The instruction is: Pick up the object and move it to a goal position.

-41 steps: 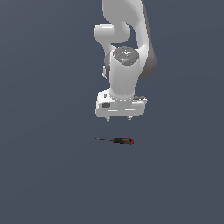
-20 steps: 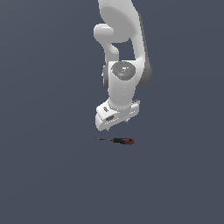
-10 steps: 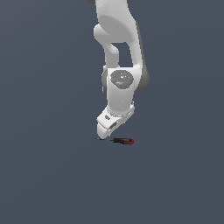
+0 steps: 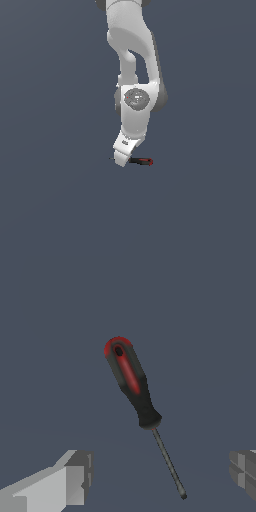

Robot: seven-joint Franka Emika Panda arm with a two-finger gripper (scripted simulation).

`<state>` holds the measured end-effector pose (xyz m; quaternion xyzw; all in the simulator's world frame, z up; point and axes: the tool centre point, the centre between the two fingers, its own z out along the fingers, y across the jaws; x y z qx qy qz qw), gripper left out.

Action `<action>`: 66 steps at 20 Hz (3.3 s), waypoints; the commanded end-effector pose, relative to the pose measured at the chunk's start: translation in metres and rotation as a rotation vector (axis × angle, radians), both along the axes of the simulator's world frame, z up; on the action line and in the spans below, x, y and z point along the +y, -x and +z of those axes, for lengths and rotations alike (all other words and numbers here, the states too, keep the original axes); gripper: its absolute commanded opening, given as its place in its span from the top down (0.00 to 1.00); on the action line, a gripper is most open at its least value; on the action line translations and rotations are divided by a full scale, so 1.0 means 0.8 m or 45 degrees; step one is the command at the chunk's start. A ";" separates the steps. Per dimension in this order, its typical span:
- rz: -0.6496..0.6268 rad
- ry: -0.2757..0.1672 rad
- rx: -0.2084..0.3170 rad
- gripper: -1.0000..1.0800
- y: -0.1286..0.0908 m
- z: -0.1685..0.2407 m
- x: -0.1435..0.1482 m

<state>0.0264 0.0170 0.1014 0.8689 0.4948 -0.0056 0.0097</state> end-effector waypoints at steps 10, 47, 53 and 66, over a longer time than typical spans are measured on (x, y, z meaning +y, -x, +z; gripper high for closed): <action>0.377 -0.017 0.007 0.04 -0.007 -0.030 -0.004; 0.573 -0.028 0.007 1.00 -0.011 -0.108 -0.006; 0.573 -0.028 0.007 1.00 -0.011 -0.108 -0.006; 0.573 -0.028 0.007 1.00 0.013 -0.092 -0.023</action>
